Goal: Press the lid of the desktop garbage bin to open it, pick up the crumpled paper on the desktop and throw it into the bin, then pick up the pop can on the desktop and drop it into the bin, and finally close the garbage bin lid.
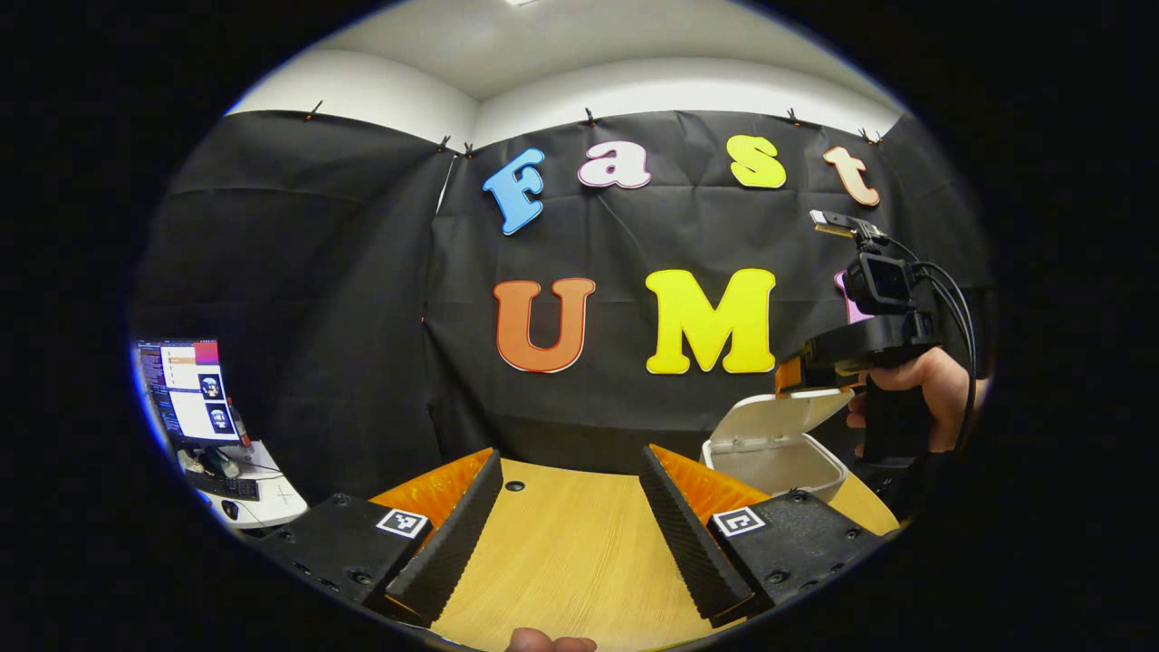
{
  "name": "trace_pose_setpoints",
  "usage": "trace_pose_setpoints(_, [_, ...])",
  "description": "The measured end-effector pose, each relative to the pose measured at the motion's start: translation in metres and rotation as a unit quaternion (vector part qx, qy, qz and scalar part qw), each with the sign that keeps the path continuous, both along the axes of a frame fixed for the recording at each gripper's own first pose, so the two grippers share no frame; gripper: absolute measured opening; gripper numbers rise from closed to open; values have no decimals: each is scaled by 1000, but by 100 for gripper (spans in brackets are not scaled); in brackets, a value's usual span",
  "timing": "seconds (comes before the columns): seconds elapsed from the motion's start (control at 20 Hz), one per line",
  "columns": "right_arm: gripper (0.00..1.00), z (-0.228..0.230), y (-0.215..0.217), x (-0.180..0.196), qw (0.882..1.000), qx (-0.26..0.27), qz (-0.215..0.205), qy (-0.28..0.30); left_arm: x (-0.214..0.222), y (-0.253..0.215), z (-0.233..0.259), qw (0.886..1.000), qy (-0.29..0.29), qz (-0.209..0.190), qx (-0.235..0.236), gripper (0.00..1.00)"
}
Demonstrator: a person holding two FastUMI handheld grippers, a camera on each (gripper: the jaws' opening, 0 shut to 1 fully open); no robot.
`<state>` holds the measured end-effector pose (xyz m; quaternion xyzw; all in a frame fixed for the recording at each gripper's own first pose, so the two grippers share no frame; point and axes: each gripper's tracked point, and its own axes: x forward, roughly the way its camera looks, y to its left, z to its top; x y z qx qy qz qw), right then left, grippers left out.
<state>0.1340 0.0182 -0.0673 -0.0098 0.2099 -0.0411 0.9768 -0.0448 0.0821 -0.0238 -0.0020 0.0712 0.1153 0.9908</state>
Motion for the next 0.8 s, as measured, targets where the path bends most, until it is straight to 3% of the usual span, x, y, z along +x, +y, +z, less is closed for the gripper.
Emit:
trace_pose_setpoints(0.35, [96, -50, -4, -19, 999, -3, 4, 42, -3, -5, -3, 1000, 3, -27, 0, 98])
trace_pose_setpoints(0.8, [98, -90, -5, -33, 997, -12, 15, 76, -5, -10, -5, 1000, 6, -29, -7, 98])
